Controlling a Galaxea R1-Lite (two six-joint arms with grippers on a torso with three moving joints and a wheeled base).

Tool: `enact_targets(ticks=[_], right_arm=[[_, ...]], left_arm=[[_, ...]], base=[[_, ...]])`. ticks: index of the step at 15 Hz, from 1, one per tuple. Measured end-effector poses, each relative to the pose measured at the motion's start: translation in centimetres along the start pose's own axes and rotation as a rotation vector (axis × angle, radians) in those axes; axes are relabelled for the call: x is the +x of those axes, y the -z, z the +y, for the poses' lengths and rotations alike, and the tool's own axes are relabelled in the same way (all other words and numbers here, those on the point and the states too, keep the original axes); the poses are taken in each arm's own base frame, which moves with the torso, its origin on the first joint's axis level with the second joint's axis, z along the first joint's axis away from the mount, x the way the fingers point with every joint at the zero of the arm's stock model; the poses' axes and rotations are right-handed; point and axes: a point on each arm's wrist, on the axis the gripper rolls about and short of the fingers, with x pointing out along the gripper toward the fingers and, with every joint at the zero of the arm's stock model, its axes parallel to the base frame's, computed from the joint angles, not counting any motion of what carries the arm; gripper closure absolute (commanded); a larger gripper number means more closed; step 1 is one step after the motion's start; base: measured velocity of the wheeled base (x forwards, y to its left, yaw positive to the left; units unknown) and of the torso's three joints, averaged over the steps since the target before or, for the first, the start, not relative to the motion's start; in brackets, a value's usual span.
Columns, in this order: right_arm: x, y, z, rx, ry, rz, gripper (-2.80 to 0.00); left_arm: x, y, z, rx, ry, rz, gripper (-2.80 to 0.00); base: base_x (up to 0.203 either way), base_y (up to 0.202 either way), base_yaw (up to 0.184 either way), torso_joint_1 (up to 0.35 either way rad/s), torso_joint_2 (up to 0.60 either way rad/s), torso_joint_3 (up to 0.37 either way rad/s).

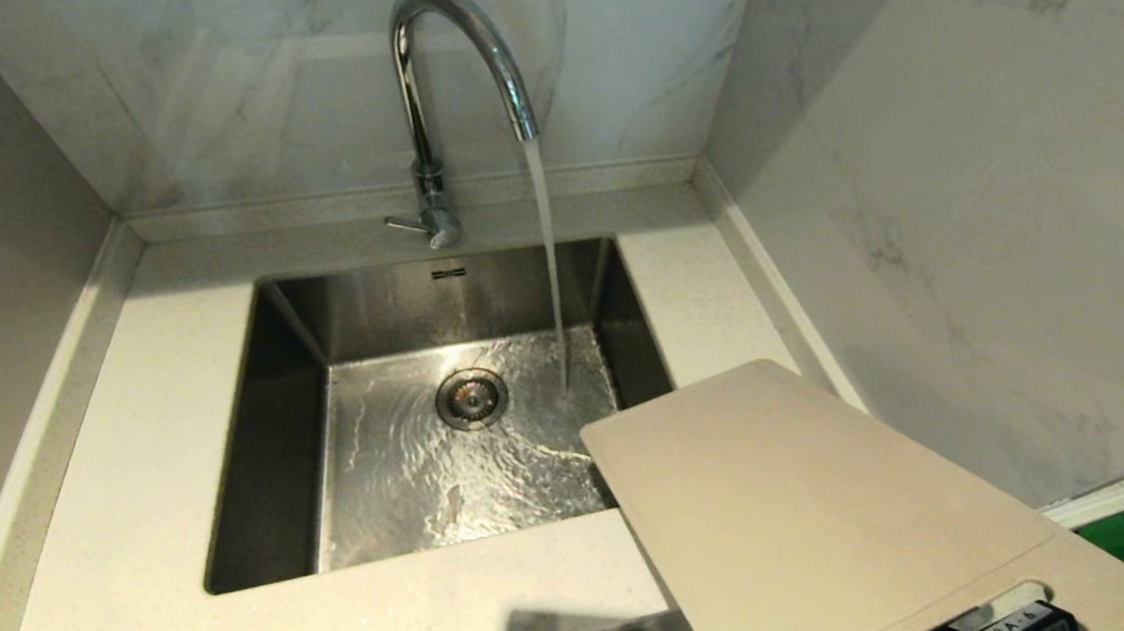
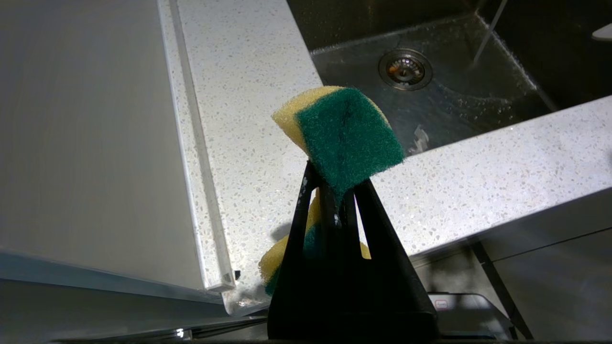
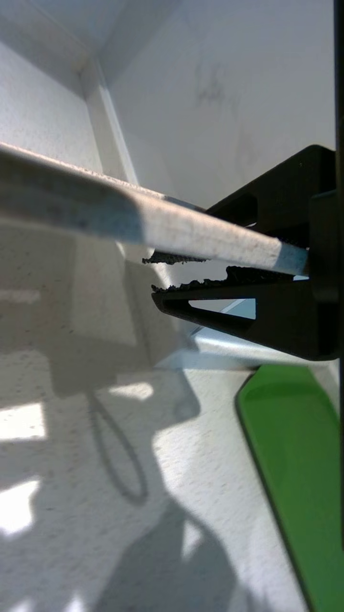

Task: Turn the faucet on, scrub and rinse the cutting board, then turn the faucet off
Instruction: Pick up the cutting board

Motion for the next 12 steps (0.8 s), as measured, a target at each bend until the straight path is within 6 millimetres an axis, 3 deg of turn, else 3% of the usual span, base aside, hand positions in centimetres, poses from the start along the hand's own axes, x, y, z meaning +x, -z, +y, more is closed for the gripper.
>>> enact_targets(ticks=[7, 12], right_arm=[[-1.7, 0.7, -0.4, -0.028, 0.094, -0.002, 0.0], [-3.0, 1.2, -0.4, -0.046, 0.066, -0.024, 0.0]], left_arm=[[0.0, 0.0, 0.0, 0.0, 0.0, 0.0, 0.0], [0.0, 0.0, 0.0, 0.0, 0.0, 0.0, 0.0]], base=[[0.0, 0.0, 0.0, 0.0, 0.0, 0.0], [0.0, 0.0, 0.0, 0.0, 0.0, 0.0]])
